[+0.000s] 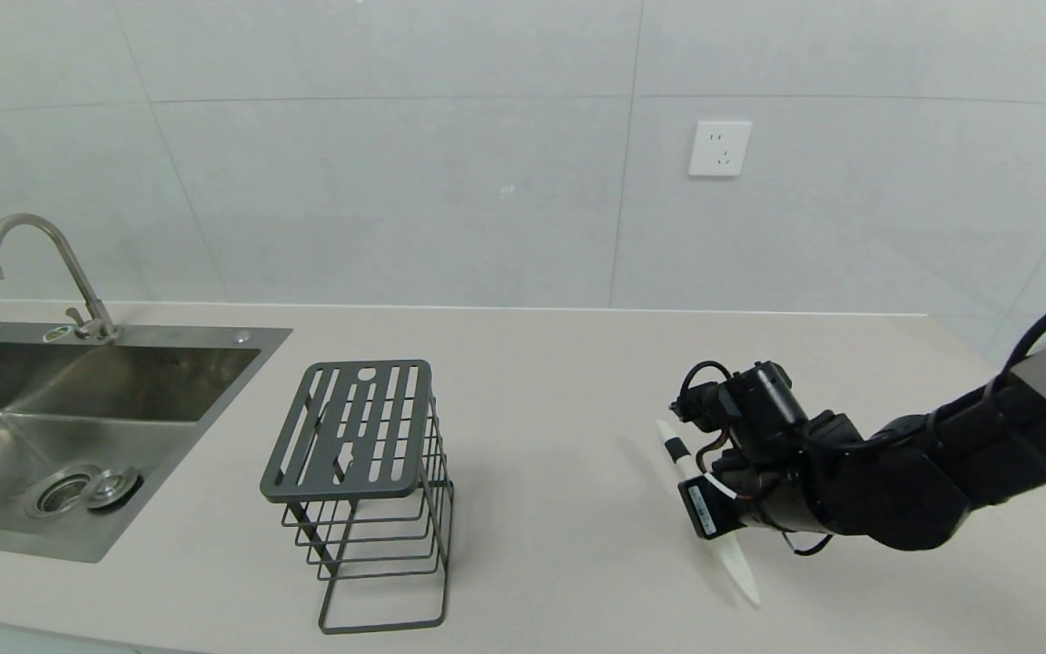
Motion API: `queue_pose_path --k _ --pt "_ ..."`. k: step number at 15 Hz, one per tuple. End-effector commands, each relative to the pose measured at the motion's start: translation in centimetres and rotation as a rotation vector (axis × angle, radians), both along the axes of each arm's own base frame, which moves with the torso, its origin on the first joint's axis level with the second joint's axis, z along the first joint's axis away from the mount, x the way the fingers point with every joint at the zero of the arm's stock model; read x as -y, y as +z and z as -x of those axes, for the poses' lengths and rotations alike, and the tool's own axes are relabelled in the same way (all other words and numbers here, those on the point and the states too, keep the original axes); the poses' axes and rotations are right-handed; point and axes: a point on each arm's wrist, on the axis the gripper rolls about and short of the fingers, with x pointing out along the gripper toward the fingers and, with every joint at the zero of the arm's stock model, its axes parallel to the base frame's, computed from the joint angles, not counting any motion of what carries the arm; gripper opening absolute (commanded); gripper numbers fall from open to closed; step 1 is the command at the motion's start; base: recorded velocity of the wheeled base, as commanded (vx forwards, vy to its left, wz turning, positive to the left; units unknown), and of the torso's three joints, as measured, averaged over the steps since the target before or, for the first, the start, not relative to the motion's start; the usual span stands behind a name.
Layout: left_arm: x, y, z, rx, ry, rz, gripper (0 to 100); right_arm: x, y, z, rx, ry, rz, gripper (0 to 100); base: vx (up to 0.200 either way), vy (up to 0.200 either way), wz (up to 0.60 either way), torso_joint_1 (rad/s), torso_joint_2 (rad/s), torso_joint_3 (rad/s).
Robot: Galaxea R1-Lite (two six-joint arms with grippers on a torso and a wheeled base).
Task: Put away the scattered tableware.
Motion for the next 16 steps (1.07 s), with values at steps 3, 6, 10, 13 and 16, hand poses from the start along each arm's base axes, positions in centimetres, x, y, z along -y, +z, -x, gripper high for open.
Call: queue_pose_path --k 3,6,10,13,16 --pt "0.0 0.0 0.0 -0.001 0.001 0.002 100 1.0 4.8 1.8 0.122 0.035 -0.076 0 0.0 0.0 0.0 0.0 0.0 0.0" --pt "0.0 0.0 0.0 -0.001 0.005 0.005 100 2.0 6.8 3.3 0.175 0.05 -0.095 0 0.0 0.0 0.0 0.0 0.0 0.0" --pt "0.0 0.0 0.0 0.001 0.005 0.009 100 2.6 9.5 4.5 0.262 0.116 -0.126 0 0.0 0.0 0.0 0.0 0.0 0.0" --pt "0.0 0.0 0.0 0.0 0.001 0.005 100 2.9 10.6 5.4 0.3 0.221 -0.196 0 0.0 0.0 0.0 0.0 0.0 0.0" --pt "0.0 0.0 0.0 0.001 -0.012 -0.011 100 2.6 10.5 5.8 0.303 0.438 -0.285 0 0.0 0.0 0.0 0.0 0.0 0.0"
